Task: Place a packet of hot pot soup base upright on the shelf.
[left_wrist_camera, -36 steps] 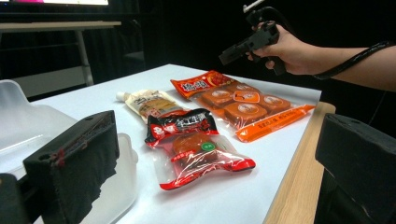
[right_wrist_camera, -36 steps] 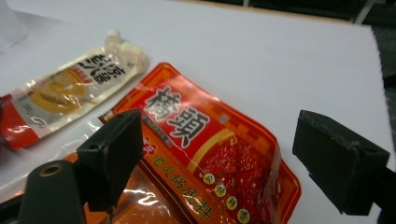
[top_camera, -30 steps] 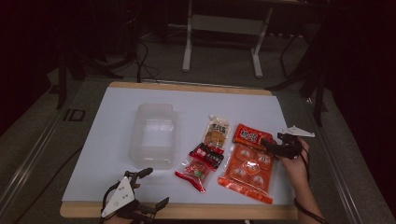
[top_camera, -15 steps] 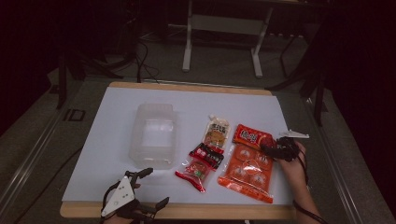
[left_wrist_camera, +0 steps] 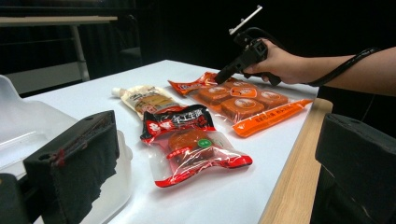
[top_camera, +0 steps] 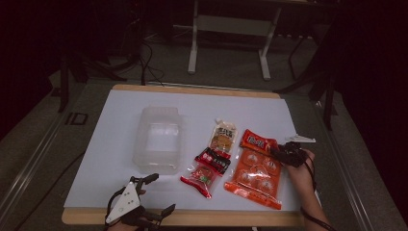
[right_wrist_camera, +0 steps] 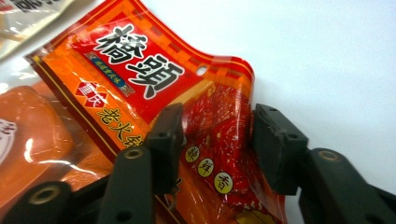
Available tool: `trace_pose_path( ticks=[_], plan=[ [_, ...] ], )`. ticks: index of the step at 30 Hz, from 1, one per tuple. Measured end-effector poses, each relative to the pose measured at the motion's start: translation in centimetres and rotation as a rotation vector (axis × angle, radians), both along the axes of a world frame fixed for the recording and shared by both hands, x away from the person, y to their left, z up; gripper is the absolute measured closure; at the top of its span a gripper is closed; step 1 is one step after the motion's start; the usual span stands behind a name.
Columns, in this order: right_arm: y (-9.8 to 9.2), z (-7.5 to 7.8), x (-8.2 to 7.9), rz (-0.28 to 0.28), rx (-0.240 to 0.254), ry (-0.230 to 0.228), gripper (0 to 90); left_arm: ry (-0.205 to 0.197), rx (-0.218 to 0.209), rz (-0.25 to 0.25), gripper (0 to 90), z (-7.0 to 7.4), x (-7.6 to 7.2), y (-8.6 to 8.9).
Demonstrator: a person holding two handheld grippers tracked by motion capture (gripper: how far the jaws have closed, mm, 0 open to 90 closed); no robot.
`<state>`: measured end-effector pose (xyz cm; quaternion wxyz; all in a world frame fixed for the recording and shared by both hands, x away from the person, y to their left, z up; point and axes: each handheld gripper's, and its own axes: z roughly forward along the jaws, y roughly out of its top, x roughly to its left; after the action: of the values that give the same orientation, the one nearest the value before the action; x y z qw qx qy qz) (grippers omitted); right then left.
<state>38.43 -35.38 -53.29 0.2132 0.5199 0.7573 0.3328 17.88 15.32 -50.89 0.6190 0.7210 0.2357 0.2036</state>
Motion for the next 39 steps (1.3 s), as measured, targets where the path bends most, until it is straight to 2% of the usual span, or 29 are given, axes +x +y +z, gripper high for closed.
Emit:
trace_pose_path(
  ticks=[3,7,9,12,14,23,28,33,36,39],
  plan=[
    [0.5,0.1,-0.1,-0.003,-0.032,-0.010,71.3,0.003,-0.002,0.000,0.1,0.0,0.0,0.0],
    [0.9,0.3,-0.2,0.008,-0.037,-0.001,85.4,0.003,-0.002,-0.003,0.1,0.0,0.0,-0.1],
    [1.1,0.4,-0.2,0.012,-0.060,-0.002,86.1,0.006,-0.004,-0.005,0.1,0.0,0.0,-0.1],
    [1.2,0.6,-0.2,0.014,-0.067,-0.001,87.1,0.006,-0.003,-0.005,0.1,0.0,0.0,-0.1],
    [1.1,1.0,-0.1,0.011,-0.053,0.005,87.8,0.005,-0.003,-0.002,0.1,0.0,0.0,0.0],
    [1.1,2.6,-0.7,0.022,-0.041,-0.026,89.0,0.006,-0.002,-0.001,0.1,0.0,0.1,0.0],
    [0.9,3.4,-1.1,0.022,-0.011,-0.045,89.1,0.004,-0.001,0.000,0.1,0.0,0.0,0.0],
    [1.1,5.0,-1.7,0.039,-0.008,-0.089,89.1,0.004,0.001,0.002,0.1,0.0,0.1,0.0],
    [1.3,6.1,-2.1,0.049,0.013,-0.118,89.1,0.008,0.000,0.003,0.0,0.0,0.1,0.0],
    [1.5,7.1,-2.7,0.062,0.017,-0.150,89.2,-0.002,0.004,0.003,0.1,0.0,0.0,0.0]
  ],
)
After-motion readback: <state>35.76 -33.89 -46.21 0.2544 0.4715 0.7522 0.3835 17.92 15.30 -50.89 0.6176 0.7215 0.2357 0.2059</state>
